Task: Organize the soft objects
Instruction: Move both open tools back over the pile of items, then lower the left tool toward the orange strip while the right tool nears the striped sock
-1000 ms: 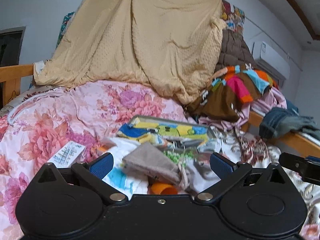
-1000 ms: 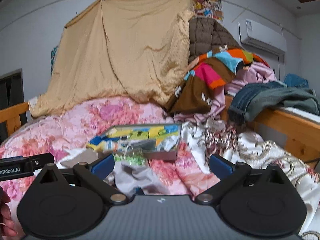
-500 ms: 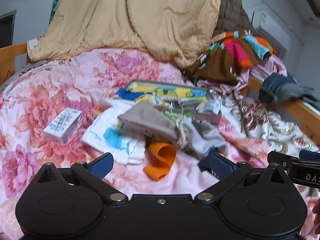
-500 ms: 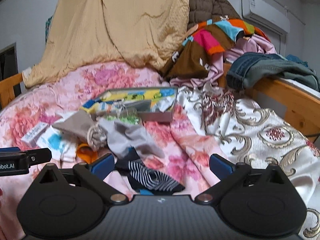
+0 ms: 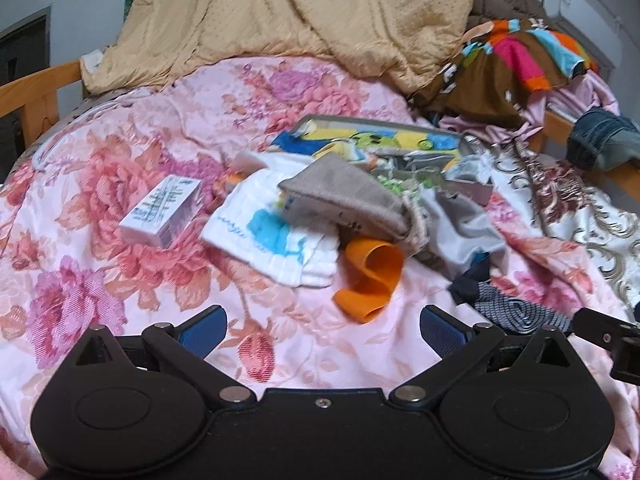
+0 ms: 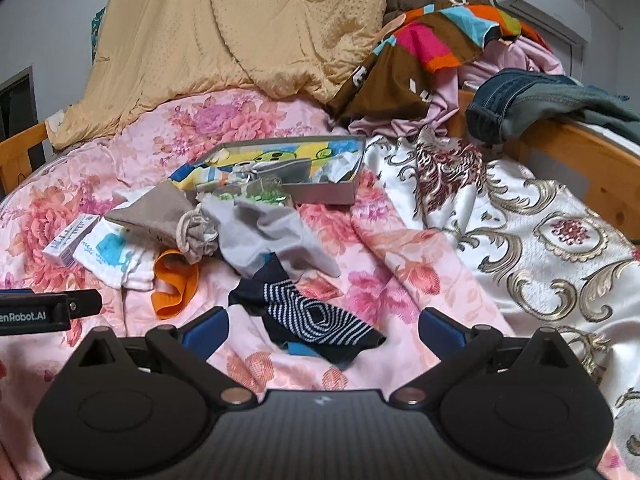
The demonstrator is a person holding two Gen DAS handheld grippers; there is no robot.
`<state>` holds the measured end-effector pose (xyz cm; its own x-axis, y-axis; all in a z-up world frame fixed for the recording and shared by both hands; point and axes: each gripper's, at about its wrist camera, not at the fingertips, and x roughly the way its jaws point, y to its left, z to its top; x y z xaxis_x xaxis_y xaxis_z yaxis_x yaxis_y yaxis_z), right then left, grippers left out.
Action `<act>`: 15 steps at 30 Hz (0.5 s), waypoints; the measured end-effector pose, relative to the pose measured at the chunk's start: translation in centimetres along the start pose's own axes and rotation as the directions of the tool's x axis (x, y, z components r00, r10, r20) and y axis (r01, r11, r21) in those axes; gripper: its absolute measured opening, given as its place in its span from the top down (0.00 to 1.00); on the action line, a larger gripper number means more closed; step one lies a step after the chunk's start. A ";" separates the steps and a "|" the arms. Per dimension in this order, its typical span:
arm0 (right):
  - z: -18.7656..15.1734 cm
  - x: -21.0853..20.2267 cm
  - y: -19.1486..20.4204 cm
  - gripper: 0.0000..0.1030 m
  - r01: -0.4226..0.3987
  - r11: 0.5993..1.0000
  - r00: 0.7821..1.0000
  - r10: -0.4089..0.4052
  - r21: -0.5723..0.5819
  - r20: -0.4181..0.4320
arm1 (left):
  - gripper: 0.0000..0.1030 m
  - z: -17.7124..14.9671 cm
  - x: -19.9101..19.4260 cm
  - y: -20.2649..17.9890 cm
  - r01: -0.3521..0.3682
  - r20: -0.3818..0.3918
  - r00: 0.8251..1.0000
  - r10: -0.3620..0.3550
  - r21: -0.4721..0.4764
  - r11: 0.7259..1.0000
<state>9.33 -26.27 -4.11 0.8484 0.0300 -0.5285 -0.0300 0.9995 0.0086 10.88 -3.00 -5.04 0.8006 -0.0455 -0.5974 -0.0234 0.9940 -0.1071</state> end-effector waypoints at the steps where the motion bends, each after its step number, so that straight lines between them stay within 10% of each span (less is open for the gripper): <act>1: -0.1 0.1 0.0 0.00 -0.008 1.000 1.000 0.008 0.004 0.000 | 0.01 0.0 0.1 0.1 -0.010 -0.007 1.000 0.010 -0.003 1.000; 15: -0.8 1.6 0.4 0.00 -0.037 0.999 0.999 0.037 -0.005 -0.007 | 0.01 0.1 1.4 0.1 -0.017 -0.045 0.999 0.017 -0.008 1.000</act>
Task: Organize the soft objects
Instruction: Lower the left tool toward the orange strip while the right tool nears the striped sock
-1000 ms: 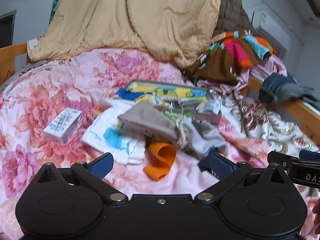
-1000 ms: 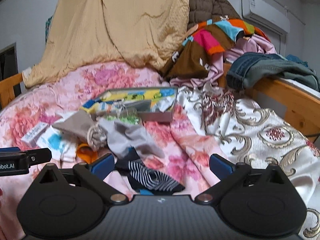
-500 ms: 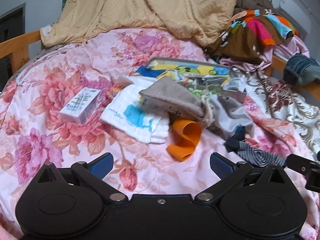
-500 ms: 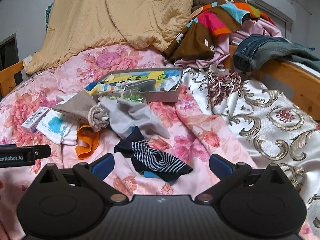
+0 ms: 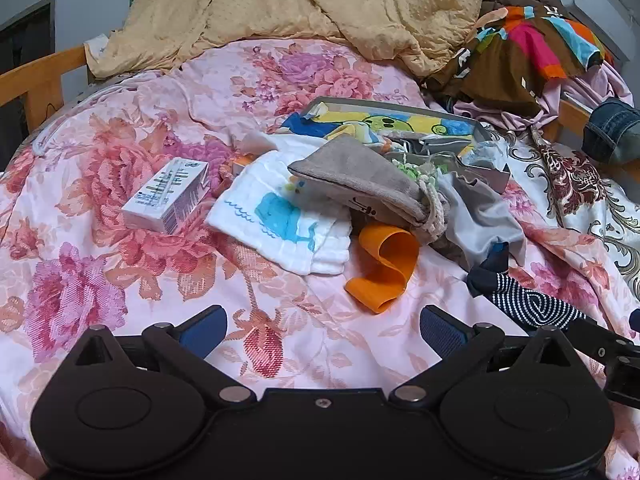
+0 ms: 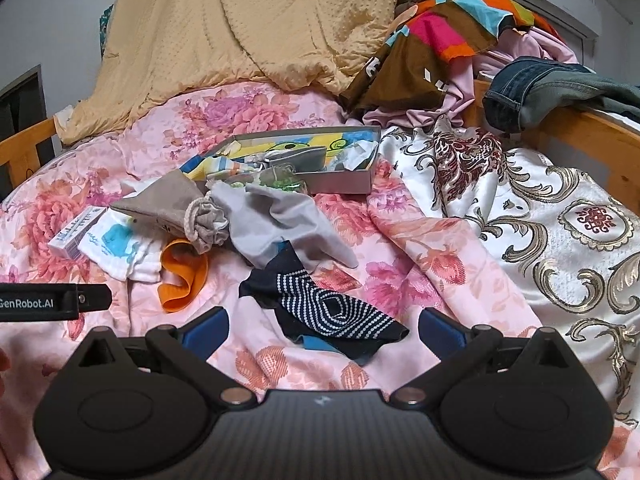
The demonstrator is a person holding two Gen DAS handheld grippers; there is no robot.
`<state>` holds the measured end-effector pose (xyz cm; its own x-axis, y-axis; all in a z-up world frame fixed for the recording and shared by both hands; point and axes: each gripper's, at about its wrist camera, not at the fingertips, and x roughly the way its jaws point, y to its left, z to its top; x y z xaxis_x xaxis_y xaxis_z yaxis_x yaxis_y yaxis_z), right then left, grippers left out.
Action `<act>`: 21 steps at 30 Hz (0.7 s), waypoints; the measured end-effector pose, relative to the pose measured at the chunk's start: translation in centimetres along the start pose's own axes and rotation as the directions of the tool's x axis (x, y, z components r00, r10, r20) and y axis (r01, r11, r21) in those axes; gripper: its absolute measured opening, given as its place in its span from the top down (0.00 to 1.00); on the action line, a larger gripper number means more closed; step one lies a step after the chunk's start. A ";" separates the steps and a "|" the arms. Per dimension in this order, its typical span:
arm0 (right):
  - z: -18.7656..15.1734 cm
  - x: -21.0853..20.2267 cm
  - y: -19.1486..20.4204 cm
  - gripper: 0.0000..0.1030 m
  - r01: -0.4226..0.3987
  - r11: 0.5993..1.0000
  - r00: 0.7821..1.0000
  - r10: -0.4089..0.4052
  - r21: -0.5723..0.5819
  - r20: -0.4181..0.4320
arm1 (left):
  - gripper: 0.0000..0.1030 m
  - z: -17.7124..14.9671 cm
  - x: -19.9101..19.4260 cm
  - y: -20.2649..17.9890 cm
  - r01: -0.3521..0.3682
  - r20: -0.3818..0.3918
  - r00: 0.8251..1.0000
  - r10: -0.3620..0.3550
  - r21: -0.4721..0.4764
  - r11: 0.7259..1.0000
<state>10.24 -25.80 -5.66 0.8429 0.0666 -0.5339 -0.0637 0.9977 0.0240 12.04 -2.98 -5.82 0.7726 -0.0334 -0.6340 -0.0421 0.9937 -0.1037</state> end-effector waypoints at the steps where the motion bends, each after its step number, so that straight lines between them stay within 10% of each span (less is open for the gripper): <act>1: 0.1 0.2 0.0 0.00 -0.004 1.000 1.000 0.004 0.000 -0.004 | 0.01 0.0 0.1 -0.1 0.002 0.000 1.000 -0.002 0.003 1.000; 21: 0.6 4.5 -0.3 0.00 -0.006 0.999 0.997 0.002 -0.045 -0.075 | 0.01 0.4 4.3 -1.8 -0.032 -0.011 0.999 0.033 0.090 0.995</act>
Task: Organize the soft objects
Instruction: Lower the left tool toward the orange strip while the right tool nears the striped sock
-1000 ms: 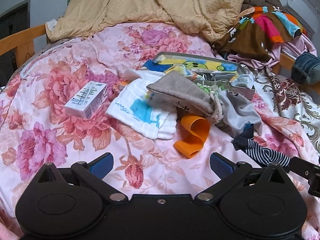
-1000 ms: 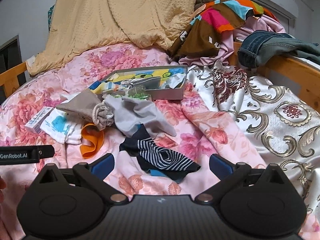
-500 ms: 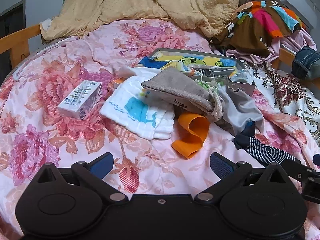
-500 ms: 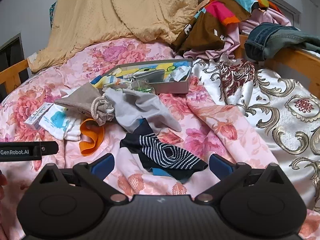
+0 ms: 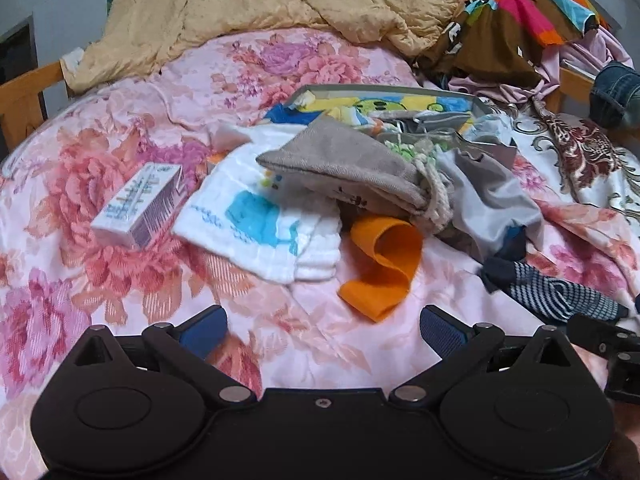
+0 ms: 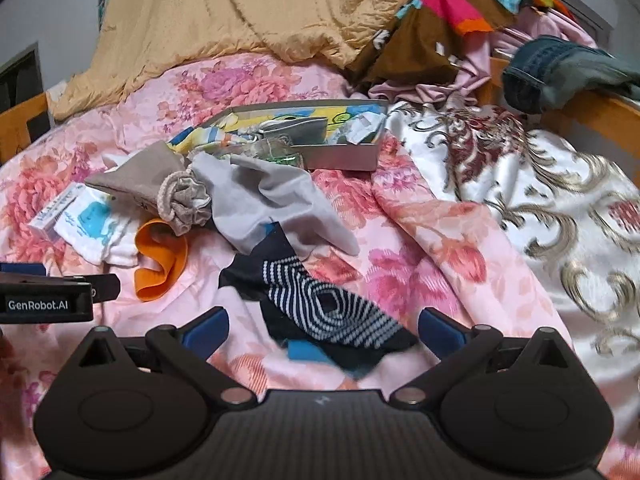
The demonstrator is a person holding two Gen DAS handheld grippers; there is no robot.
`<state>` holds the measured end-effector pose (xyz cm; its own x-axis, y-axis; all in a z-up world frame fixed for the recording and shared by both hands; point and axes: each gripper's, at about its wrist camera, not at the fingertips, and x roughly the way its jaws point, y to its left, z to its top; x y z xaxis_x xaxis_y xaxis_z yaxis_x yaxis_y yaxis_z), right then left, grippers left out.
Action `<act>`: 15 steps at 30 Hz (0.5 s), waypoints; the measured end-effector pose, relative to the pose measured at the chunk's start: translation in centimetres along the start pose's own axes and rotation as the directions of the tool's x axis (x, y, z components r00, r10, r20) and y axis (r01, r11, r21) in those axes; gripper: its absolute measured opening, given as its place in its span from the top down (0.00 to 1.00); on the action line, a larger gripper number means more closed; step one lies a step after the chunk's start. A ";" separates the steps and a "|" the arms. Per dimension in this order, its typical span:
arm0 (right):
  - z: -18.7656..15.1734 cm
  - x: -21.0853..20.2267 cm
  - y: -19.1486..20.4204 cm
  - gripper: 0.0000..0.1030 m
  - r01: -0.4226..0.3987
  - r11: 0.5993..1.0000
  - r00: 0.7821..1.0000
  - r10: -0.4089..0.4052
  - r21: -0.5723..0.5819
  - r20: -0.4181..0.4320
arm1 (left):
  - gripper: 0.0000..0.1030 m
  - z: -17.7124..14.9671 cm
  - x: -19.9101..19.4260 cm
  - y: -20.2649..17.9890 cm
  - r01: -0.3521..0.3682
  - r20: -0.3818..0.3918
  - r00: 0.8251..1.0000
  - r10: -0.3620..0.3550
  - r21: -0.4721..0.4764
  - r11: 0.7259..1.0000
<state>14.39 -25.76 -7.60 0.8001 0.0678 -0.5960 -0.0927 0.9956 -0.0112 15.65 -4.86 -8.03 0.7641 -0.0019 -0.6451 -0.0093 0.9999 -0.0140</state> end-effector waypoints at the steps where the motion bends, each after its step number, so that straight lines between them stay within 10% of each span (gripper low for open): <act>1: 0.2 0.4 0.1 0.00 -0.005 1.000 1.000 0.005 -0.017 -0.004 | 0.01 0.1 0.3 -0.1 -0.002 0.005 1.000 0.002 0.009 1.000; 15: 0.8 5.1 0.1 0.00 -0.031 0.988 0.998 0.023 -0.148 -0.059 | 0.01 0.4 3.9 -2.3 0.023 -0.005 1.000 -0.023 0.155 0.988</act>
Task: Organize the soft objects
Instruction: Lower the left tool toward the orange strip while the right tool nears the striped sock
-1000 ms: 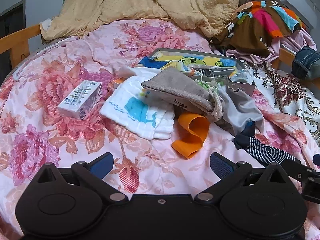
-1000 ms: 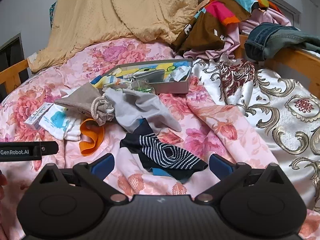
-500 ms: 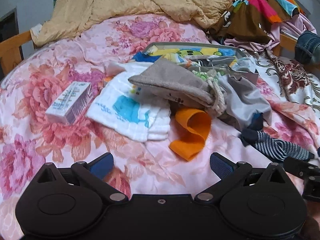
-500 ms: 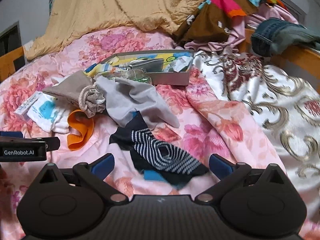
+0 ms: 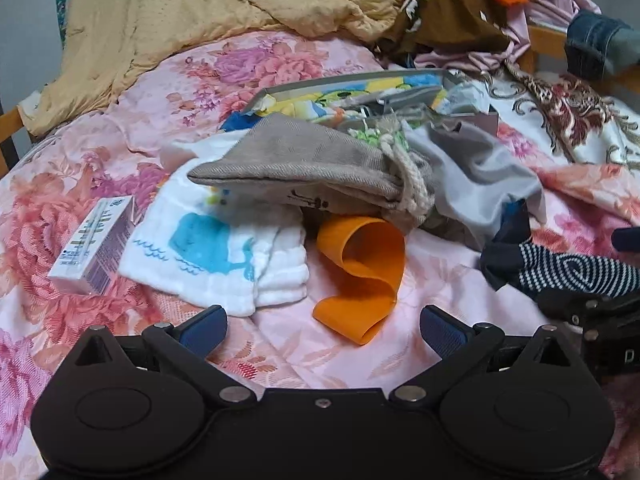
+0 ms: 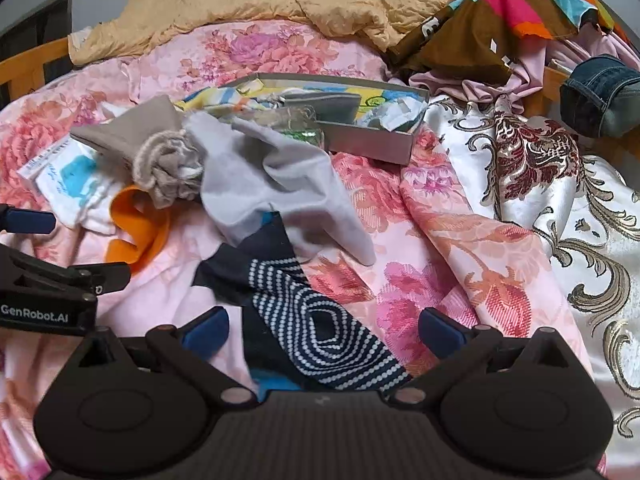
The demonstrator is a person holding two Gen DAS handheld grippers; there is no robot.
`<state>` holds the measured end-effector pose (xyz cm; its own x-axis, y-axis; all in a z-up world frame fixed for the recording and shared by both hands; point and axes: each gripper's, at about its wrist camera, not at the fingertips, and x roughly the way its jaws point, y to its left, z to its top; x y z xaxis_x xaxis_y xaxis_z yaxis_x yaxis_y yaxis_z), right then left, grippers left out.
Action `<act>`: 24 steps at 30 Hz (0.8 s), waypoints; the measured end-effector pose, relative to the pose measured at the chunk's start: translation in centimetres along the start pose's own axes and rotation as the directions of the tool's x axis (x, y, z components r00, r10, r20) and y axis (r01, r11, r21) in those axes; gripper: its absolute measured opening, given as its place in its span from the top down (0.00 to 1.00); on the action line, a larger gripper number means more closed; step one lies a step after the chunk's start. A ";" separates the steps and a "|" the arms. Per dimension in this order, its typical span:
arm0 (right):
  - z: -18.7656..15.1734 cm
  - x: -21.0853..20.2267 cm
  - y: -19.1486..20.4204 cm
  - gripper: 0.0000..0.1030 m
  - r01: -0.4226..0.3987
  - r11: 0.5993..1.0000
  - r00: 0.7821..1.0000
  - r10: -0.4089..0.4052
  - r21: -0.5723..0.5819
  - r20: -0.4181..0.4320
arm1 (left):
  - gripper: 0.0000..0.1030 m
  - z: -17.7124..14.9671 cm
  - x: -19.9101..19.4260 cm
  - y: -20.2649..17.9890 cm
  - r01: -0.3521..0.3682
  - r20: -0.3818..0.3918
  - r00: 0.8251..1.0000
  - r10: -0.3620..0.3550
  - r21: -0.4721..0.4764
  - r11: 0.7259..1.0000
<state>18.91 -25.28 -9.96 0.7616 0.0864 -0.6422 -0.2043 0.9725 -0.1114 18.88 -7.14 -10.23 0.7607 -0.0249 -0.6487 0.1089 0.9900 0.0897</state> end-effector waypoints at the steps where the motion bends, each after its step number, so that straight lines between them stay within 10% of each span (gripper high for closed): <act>1: -0.1 0.2 0.0 0.00 0.000 1.000 1.000 0.000 0.001 -0.004 | 0.01 0.0 0.2 0.0 0.001 -0.005 1.000 -0.001 -0.001 1.000; 18: -0.9 0.9 0.1 0.01 -0.006 1.000 1.000 0.006 -0.004 -0.015 | 0.01 1.1 3.0 -1.4 0.144 -0.014 0.990 -0.144 0.053 0.988; 24: -1.2 0.8 -0.2 0.11 0.050 0.999 0.999 -0.050 0.008 0.002 | 0.02 1.4 4.2 0.3 0.137 -0.033 0.990 -0.139 -0.057 0.989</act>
<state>18.85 -25.69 -11.31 0.7724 0.0385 -0.6340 -0.1616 0.9772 -0.1375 23.01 -7.11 -11.89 0.7164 -0.1579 -0.6796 0.1758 0.9835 -0.0432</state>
